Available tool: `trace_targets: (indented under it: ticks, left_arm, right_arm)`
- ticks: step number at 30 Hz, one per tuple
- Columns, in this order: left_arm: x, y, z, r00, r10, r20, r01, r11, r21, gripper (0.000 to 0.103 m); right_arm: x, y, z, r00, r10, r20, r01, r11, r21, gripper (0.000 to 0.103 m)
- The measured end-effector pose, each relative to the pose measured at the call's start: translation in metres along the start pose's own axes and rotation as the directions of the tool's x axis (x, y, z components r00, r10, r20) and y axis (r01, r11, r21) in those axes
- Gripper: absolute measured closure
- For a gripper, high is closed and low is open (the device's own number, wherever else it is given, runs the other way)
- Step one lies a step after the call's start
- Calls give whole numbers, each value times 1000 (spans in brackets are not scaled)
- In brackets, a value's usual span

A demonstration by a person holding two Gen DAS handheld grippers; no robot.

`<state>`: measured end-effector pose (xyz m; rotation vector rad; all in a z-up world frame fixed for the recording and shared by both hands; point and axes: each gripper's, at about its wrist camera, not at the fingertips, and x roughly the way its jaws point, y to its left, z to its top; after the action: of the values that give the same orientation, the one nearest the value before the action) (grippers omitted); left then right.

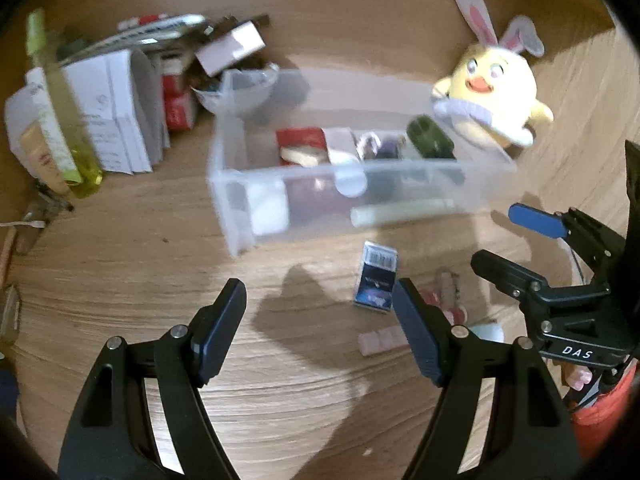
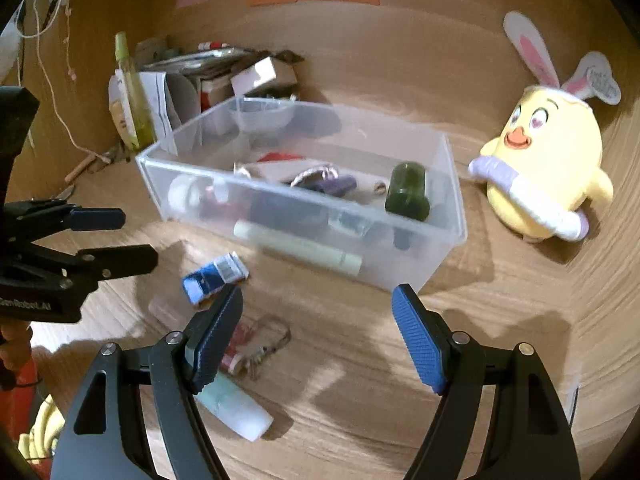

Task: Organize objects
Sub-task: 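Withdraw both open tools and move toward the blue card box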

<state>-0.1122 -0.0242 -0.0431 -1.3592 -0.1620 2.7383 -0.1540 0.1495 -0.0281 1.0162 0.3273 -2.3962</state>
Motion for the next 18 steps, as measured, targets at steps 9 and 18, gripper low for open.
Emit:
trace_targets:
  ticks: [9,18]
  left_arm:
    - [25,-12,1,996,-40,-78,44,998,51,28]
    - [43,-24,5,993,-37,-109,52,989,140,28]
  right_arm:
    - [27,4,-4,992,81,-101,-81,997,7,30]
    - [28,-1,-4,987,113,-113,-112,994,14,31]
